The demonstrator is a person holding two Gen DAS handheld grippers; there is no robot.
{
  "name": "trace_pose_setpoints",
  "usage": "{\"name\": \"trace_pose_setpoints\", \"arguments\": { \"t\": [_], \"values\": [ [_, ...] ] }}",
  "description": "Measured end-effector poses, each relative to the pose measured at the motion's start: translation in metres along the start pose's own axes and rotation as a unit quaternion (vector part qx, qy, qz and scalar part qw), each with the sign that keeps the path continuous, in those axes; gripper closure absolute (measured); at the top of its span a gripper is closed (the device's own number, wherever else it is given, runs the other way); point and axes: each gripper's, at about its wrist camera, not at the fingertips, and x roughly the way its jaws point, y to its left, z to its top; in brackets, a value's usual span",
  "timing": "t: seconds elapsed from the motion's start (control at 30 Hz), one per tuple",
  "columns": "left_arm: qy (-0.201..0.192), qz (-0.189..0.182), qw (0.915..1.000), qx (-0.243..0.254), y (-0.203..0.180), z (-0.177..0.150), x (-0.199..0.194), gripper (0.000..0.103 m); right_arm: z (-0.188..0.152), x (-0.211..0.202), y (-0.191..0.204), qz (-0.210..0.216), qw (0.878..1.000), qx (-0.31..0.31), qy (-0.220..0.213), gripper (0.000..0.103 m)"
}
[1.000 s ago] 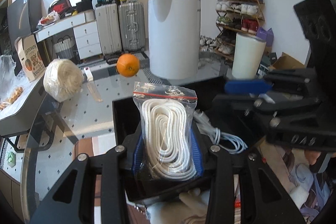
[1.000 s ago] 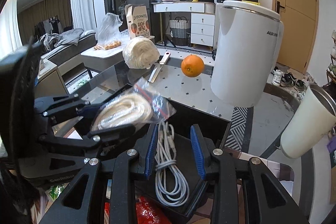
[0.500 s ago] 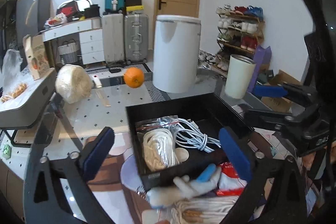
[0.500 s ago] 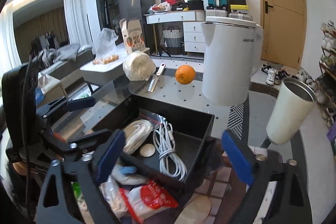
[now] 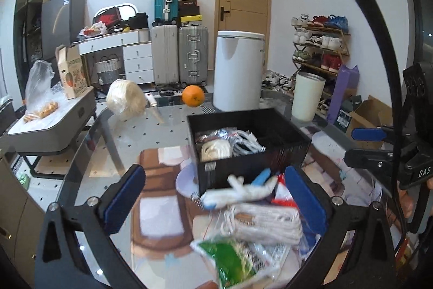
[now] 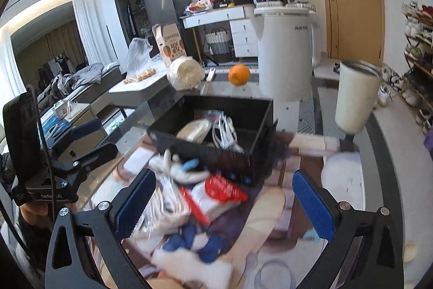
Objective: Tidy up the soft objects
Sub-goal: 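Open both grippers to drop the cable and rope bag into the box, then move the right gripper to the white foam sheet on the table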
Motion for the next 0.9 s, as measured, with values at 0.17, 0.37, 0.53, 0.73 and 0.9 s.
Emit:
{"name": "trace_pose_setpoints", "arguments": {
  "t": [0.17, 0.37, 0.53, 0.73, 0.9],
  "values": [
    [0.009, 0.007, 0.9999, -0.009, 0.001, -0.016, -0.006, 0.000, -0.018, -0.005, 0.004, -0.001, 1.000, -0.002, 0.015, 0.001],
    [0.022, 0.017, 0.9994, -0.020, 0.001, -0.036, -0.006, 0.000, -0.039, -0.002, 0.014, -0.005, 0.999, -0.020, 0.034, 0.001],
    [0.027, 0.026, 0.9992, -0.016, -0.001, -0.044, -0.005, 0.000, -0.053, -0.002, 0.019, -0.002, 0.998, -0.028, 0.048, 0.001],
    [0.026, 0.028, 0.9993, -0.005, -0.003, -0.045, -0.005, 0.000, -0.064, 0.001, 0.023, 0.004, 0.997, -0.038, 0.066, 0.001],
    [0.027, 0.026, 0.9993, 0.001, -0.005, -0.045, -0.005, 0.000, -0.069, 0.008, 0.027, 0.013, 0.995, -0.048, 0.086, 0.001]
  ]
}}
